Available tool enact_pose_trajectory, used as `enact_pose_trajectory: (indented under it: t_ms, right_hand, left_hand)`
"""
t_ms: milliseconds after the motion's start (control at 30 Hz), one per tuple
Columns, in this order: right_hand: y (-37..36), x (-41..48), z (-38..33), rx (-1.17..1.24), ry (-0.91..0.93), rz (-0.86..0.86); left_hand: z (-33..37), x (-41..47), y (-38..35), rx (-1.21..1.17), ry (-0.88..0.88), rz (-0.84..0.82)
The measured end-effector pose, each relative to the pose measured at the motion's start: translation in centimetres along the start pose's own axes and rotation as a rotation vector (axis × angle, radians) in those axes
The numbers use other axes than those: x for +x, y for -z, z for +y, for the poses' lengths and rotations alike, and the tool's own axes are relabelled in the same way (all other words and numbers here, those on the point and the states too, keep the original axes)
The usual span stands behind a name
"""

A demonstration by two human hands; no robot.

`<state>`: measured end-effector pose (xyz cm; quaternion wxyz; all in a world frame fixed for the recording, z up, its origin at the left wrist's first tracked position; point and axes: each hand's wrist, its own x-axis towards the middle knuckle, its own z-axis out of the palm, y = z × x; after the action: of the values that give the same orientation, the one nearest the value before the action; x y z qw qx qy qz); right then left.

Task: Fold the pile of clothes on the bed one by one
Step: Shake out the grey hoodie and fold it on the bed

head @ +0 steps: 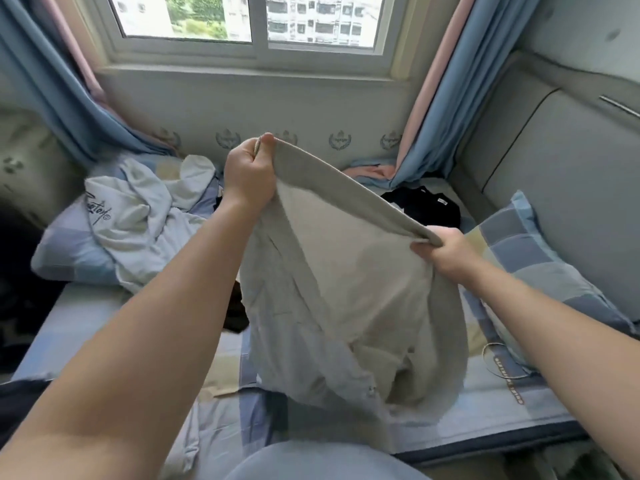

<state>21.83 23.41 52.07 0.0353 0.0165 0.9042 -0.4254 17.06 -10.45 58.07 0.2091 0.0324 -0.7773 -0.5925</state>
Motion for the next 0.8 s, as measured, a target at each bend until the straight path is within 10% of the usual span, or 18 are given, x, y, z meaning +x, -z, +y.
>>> enact_pose_trajectory:
  t_ms: [167, 300, 800]
  right_hand:
    - [-3.9, -1.3, -10.2, 0.179, 0.284, -0.117]
    - [-8.2, -1.8, -17.8, 0.106, 0.435, -0.295]
    - [-14.0, 1.2, -7.2, -0.185, 0.02, -0.203]
  left_hand:
    - [-1.9, -0.7, 3.9, 0.322, 0.066, -0.47]
    - [-3.2, -3.5, 5.0, 0.099, 0.001, -0.859]
    - [-3.0, -4.7, 9.7, -0.322, 0.315, -0.46]
